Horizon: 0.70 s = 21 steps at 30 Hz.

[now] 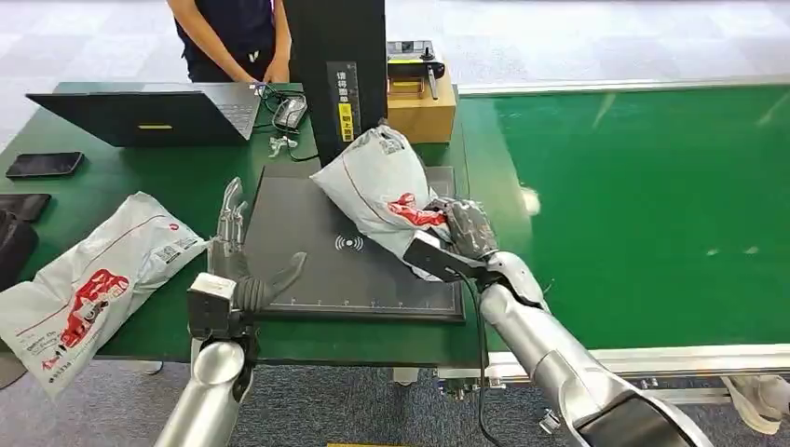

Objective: Moved the parcel from conveyor to table for the left to box.

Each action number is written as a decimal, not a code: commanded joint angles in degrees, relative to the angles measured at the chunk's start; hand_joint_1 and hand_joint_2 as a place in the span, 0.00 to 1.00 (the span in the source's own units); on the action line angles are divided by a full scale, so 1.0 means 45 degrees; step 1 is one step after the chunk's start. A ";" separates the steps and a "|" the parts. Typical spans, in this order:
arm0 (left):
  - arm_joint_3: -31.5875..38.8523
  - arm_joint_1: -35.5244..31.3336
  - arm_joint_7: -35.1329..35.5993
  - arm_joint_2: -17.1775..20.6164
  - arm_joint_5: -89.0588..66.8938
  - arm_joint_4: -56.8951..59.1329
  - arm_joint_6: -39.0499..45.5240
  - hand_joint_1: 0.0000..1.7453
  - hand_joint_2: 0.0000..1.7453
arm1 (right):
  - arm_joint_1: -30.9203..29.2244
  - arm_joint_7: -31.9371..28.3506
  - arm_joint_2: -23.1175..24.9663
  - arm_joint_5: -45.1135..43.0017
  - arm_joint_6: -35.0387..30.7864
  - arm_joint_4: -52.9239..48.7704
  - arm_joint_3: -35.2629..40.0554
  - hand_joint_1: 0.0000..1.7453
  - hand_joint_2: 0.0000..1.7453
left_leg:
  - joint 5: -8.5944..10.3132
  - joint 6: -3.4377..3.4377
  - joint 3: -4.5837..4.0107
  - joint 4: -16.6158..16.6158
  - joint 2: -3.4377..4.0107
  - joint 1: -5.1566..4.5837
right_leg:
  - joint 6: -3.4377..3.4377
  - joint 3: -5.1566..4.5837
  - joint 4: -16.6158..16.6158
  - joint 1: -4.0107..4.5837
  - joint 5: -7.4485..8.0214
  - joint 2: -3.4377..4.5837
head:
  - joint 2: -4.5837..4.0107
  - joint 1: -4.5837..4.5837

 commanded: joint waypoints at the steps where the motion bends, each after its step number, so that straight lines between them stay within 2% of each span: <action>1: -0.0668 -0.0792 -0.0084 0.0260 0.0303 0.1440 0.0160 0.00 1.00 | -0.0368 -0.0723 0.1122 -0.0686 0.0565 0.0297 0.2107 0.98 1.00 | -0.0010 -0.0029 0.0044 -0.0018 0.0023 0.0004 | 0.0016 0.0029 -0.0011 -0.0003 -0.0004 0.0036 | 0.0000 -0.0004; 4: -0.0674 -0.1085 0.0006 0.0207 0.0313 0.1674 0.0037 0.00 1.00 | -0.0472 -0.0252 0.1233 -0.0794 0.0664 0.0147 0.2264 1.00 1.00 | -0.0008 -0.0026 0.0030 -0.0010 0.0002 0.0004 | 0.0016 0.0019 -0.0003 0.0000 -0.0010 0.0015 | 0.0000 -0.0005; 7: -0.0752 -0.1455 -0.0102 0.0106 0.0306 0.2223 -0.0145 0.00 1.00 | -0.0335 -0.0530 0.1375 -0.0896 0.1067 0.0163 0.2331 0.99 1.00 | -0.0017 -0.0050 0.0075 -0.0024 0.0003 0.0015 | 0.0041 0.0063 -0.0021 0.0003 -0.0015 0.0029 | 0.0000 0.0000; 14: -0.0720 -0.1509 -0.0104 0.0114 0.0316 0.2199 -0.0337 0.00 1.00 | -0.0156 -0.0802 0.1424 -0.1046 0.1804 0.0151 0.2345 0.99 1.00 | -0.0007 -0.0029 0.0046 -0.0017 -0.0018 0.0009 | 0.0028 0.0046 -0.0017 0.0001 -0.0012 -0.0001 | 0.0000 -0.0005; 16: -0.0739 -0.1467 -0.0105 0.0109 0.0310 0.2212 -0.0374 0.00 1.00 | -0.0188 -0.0826 0.1371 -0.1004 0.1899 0.0265 0.2404 0.91 1.00 | -0.0007 -0.0031 0.0048 -0.0019 -0.0022 0.0007 | 0.0029 0.0049 -0.0017 -0.0002 -0.0014 -0.0005 | 0.0000 0.0000; 17: -0.0722 -0.1447 -0.0115 0.0097 0.0301 0.2192 -0.0381 0.00 1.00 | -0.0235 -0.0745 0.1382 -0.0843 0.1643 0.0387 0.2407 0.90 1.00 | -0.0008 -0.0024 0.0033 -0.0006 -0.0013 0.0007 | 0.0021 0.0033 -0.0009 0.0000 -0.0012 0.0000 | 0.0000 0.0000; 19: -0.0727 -0.1430 -0.0085 0.0083 0.0272 0.2169 -0.0384 0.00 1.00 | -0.0255 -0.0499 0.1367 -0.0691 0.1506 0.0479 0.2374 0.95 1.00 | -0.0005 -0.0022 0.0030 -0.0008 -0.0015 0.0006 | 0.0021 0.0032 -0.0011 -0.0001 -0.0009 -0.0002 | 0.0000 0.0000; 20: -0.0732 -0.1420 -0.0058 0.0078 0.0254 0.2156 -0.0377 0.00 1.00 | -0.0249 -0.0358 0.1342 -0.0631 0.1475 0.0486 0.2349 0.91 1.00 | -0.0007 -0.0030 0.0043 -0.0014 -0.0016 0.0004 | 0.0027 0.0041 -0.0012 -0.0004 -0.0013 0.0000 | 0.0000 0.0000; 21: -0.0735 -0.1383 -0.0009 0.0080 0.0230 0.2094 -0.0370 0.00 1.00 | -0.0229 -0.0154 0.1309 -0.0497 0.1346 0.0447 0.2301 0.91 1.00 | -0.0011 -0.0035 0.0053 -0.0014 -0.0022 0.0008 | 0.0030 0.0054 -0.0015 -0.0002 -0.0017 -0.0003 | 0.0000 0.0000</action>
